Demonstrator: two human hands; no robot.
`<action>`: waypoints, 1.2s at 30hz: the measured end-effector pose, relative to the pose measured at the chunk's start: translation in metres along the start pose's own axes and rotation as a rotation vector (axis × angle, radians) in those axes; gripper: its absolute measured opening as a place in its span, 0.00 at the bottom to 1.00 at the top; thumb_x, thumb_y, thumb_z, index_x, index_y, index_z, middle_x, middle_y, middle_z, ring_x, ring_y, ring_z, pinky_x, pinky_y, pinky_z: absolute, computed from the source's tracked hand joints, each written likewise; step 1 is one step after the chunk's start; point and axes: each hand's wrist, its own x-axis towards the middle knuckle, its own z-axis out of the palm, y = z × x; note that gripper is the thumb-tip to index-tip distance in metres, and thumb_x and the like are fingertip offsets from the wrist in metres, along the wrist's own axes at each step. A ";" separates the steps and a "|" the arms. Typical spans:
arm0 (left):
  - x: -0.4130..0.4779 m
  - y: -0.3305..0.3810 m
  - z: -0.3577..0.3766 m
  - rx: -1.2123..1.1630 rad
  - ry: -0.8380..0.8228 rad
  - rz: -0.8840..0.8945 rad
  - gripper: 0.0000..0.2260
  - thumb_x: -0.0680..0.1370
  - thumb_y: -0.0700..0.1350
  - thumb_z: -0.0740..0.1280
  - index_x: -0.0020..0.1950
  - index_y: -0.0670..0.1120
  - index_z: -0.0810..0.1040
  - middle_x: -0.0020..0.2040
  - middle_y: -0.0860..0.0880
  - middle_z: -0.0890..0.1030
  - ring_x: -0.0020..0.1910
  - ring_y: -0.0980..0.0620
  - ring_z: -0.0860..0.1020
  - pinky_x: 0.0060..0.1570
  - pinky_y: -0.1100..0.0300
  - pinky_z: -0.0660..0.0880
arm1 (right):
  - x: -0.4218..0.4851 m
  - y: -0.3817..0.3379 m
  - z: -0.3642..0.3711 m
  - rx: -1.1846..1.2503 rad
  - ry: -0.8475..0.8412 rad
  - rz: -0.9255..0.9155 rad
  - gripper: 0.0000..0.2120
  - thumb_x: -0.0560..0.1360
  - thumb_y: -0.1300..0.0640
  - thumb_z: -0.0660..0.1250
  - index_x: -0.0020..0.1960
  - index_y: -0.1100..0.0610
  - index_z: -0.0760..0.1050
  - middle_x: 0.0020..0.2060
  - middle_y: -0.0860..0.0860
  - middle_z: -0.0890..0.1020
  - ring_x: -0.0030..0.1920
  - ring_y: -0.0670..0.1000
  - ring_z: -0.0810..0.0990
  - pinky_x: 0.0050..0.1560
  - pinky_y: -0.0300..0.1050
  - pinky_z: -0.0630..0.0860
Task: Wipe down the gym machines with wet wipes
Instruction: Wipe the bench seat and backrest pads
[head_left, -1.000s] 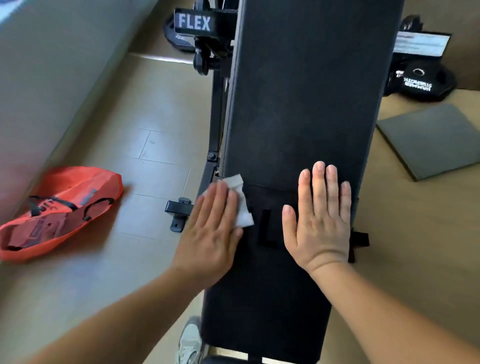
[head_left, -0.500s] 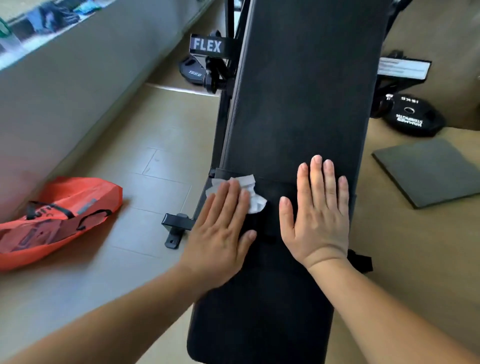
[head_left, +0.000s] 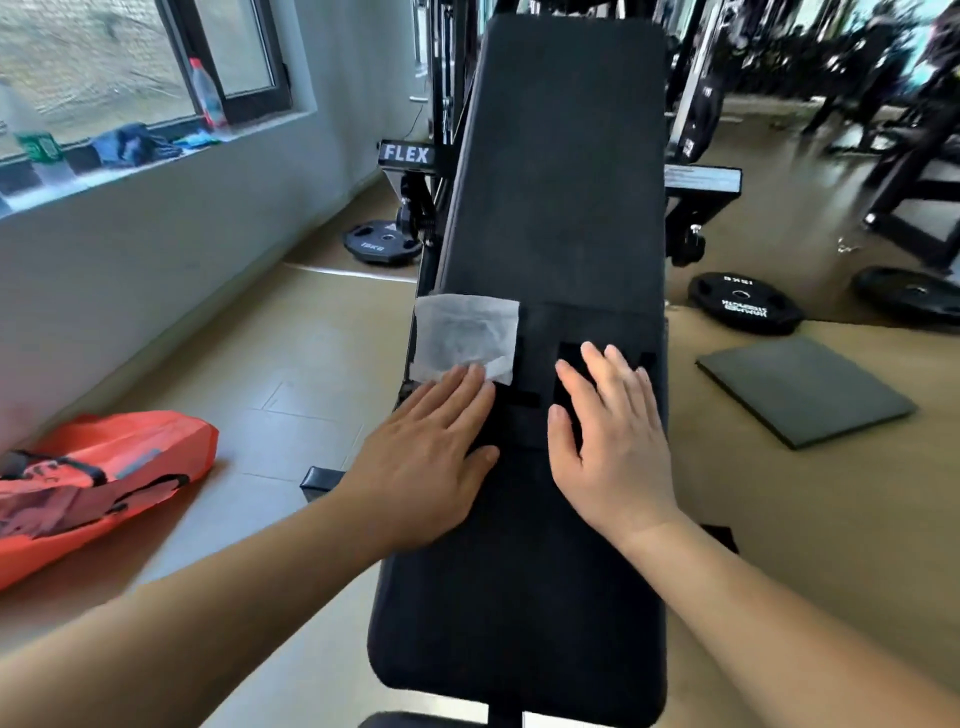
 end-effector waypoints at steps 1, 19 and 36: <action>0.008 -0.004 -0.006 0.008 0.054 0.006 0.29 0.85 0.58 0.48 0.84 0.49 0.52 0.84 0.50 0.52 0.83 0.50 0.50 0.81 0.53 0.52 | -0.003 -0.001 0.000 -0.004 -0.005 0.012 0.22 0.83 0.51 0.58 0.75 0.55 0.72 0.78 0.54 0.68 0.81 0.55 0.60 0.81 0.60 0.56; 0.026 -0.013 -0.024 -0.074 0.225 0.131 0.17 0.84 0.56 0.57 0.49 0.51 0.83 0.55 0.57 0.82 0.55 0.52 0.78 0.45 0.51 0.79 | 0.008 -0.003 0.005 -0.192 0.112 0.029 0.16 0.83 0.52 0.61 0.66 0.54 0.78 0.65 0.56 0.78 0.71 0.59 0.72 0.72 0.59 0.66; 0.042 -0.015 0.013 0.157 0.061 0.103 0.31 0.86 0.57 0.42 0.83 0.42 0.40 0.83 0.40 0.39 0.82 0.44 0.36 0.81 0.44 0.44 | 0.006 -0.001 0.008 -0.133 0.054 0.090 0.24 0.85 0.51 0.53 0.78 0.56 0.69 0.80 0.55 0.66 0.82 0.55 0.59 0.80 0.59 0.58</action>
